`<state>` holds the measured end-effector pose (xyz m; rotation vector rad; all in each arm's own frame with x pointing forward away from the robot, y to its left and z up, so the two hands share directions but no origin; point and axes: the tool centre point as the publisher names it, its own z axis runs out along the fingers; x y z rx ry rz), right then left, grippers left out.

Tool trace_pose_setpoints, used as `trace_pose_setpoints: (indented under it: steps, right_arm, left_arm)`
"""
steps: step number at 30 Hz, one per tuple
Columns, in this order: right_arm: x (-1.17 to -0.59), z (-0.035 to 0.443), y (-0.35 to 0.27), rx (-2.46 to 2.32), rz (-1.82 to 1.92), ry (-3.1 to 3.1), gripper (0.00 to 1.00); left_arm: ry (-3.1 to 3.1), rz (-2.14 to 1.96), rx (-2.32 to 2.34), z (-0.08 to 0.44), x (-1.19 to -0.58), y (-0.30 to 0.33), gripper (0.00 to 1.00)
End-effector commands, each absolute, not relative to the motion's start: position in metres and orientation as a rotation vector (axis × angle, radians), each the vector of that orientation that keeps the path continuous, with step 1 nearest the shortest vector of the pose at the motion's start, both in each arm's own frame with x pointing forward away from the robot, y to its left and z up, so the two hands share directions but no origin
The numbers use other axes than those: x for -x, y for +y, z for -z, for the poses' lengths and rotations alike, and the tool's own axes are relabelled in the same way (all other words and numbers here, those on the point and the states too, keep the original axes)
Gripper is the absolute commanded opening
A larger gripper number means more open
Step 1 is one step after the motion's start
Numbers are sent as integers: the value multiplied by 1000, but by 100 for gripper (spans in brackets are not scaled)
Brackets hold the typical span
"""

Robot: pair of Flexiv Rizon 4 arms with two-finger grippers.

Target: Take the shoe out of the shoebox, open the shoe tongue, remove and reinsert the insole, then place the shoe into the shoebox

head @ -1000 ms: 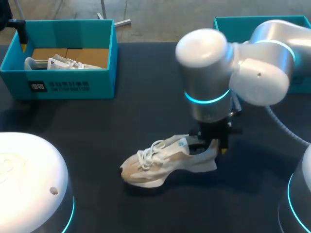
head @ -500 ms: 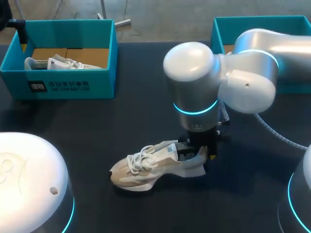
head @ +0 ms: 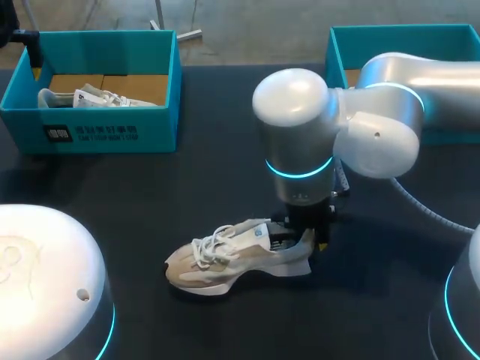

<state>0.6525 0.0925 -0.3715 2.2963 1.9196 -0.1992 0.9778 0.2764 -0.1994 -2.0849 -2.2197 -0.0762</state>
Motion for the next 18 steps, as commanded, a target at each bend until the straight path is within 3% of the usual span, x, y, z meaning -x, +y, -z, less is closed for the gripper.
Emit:
trace_pose_setpoints:
  steps: [1,18]
  right_arm:
    - [-653,381,92,-2304,199,1925,0]
    - [-657,395,90,-2295,182,1972,2]
  left_arm:
    - [-2220,82,2085,199,-976,276,100]
    - [-2220,82,2085,199,-976,276,100]
